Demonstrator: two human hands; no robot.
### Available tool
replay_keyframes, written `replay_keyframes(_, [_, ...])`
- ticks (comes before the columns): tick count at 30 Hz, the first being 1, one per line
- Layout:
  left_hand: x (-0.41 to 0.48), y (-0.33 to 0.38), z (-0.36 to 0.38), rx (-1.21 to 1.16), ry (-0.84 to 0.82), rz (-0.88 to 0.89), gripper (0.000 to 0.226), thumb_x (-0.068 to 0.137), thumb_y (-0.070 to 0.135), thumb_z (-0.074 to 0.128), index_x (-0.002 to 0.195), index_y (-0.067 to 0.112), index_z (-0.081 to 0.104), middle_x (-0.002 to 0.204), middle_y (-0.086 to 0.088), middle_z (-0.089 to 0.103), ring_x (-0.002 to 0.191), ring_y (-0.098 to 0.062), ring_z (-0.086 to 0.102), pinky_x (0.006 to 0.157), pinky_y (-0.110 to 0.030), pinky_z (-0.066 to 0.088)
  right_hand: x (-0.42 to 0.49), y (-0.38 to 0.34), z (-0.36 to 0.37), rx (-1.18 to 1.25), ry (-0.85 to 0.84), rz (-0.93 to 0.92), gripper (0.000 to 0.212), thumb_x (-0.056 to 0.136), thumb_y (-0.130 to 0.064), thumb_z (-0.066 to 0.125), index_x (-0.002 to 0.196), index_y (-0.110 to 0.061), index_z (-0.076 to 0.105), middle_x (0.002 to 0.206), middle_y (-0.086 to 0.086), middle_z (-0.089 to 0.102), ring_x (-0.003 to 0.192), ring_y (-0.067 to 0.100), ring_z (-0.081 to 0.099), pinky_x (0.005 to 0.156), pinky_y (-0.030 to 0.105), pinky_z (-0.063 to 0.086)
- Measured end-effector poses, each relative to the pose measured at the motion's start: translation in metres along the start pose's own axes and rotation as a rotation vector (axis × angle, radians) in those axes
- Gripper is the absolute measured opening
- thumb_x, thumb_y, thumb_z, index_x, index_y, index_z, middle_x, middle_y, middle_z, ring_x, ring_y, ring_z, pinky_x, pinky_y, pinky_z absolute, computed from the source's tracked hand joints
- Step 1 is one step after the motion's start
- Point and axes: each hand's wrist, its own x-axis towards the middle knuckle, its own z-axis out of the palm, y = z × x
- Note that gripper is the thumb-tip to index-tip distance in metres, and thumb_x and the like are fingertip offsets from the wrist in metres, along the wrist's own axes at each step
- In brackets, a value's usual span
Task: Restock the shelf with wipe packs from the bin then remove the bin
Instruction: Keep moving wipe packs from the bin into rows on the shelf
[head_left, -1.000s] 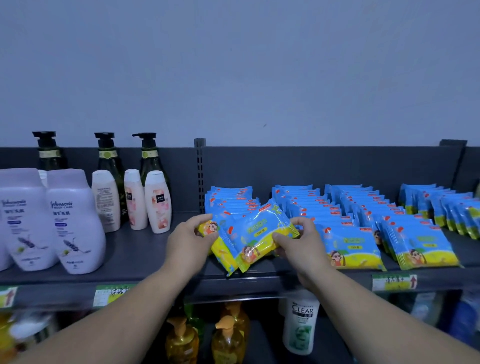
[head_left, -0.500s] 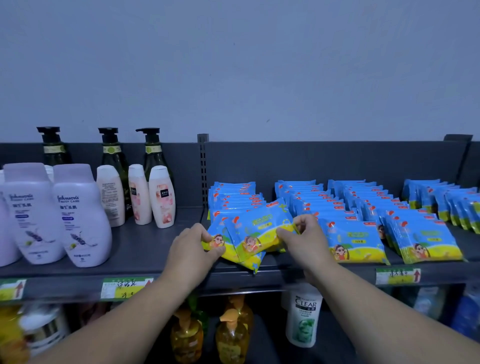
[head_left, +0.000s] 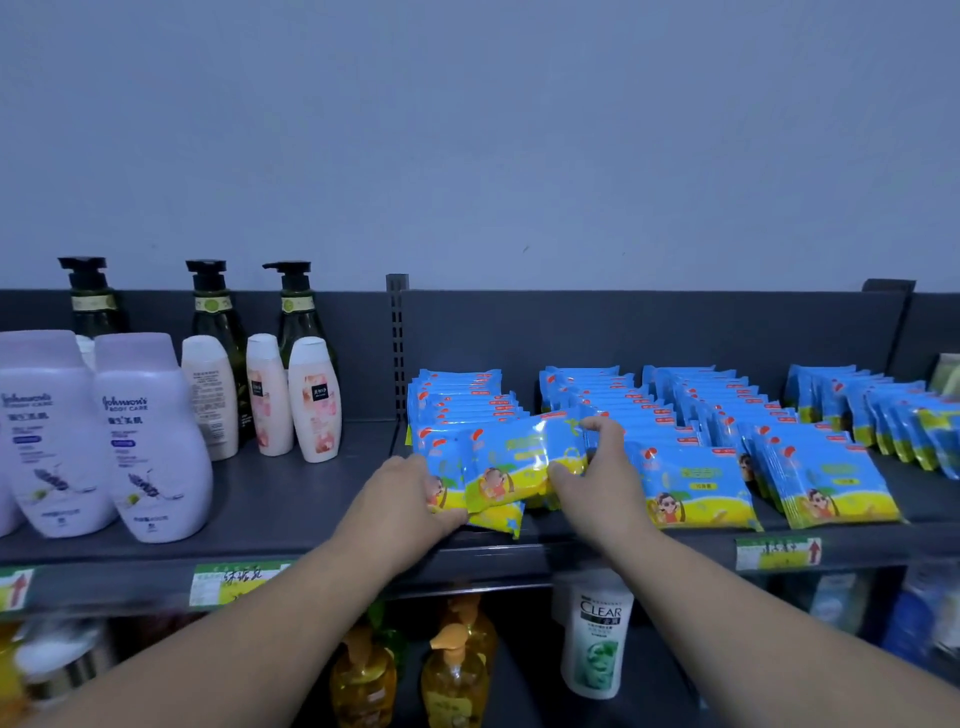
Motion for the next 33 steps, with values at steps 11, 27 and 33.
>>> replay_keyframes(11, [-0.001, -0.004, 0.008, -0.038, 0.080, 0.059, 0.038, 0.079, 0.055, 0.061, 0.096, 0.023, 0.048, 0.116, 0.011, 0.038, 0.102, -0.012, 0.047, 0.079, -0.028, 0.042, -0.006, 0.005, -0.002, -0.162, -0.125, -0.012, 0.073, 0.083, -0.026, 0.072, 0.142, -0.023, 0.030, 0.115, -0.003, 0.056, 0.096, 0.013, 0.057, 0.075, 0.020, 0.046])
replay_keyframes(27, [-0.002, 0.006, 0.017, -0.212, 0.115, 0.121, 0.071, 0.080, 0.035, 0.072, 0.139, 0.025, 0.032, 0.145, 0.009, 0.025, 0.110, 0.006, 0.030, 0.089, -0.013, 0.030, -0.001, -0.005, 0.006, -0.301, -0.339, -0.160, 0.079, 0.071, -0.037, 0.083, 0.127, -0.029, 0.028, 0.110, -0.011, 0.054, 0.093, 0.008, 0.056, 0.072, 0.019, 0.045])
replay_keyframes(33, [0.007, 0.013, 0.020, -0.233, 0.133, 0.032, 0.069, 0.087, 0.036, 0.066, 0.144, 0.021, 0.030, 0.149, 0.006, 0.026, 0.126, -0.004, 0.033, 0.091, -0.011, 0.022, 0.024, 0.005, -0.008, -0.159, -0.317, -0.172, 0.047, 0.077, -0.033, 0.079, 0.113, -0.027, 0.048, 0.126, -0.009, 0.049, 0.101, 0.007, 0.052, 0.075, 0.018, 0.041])
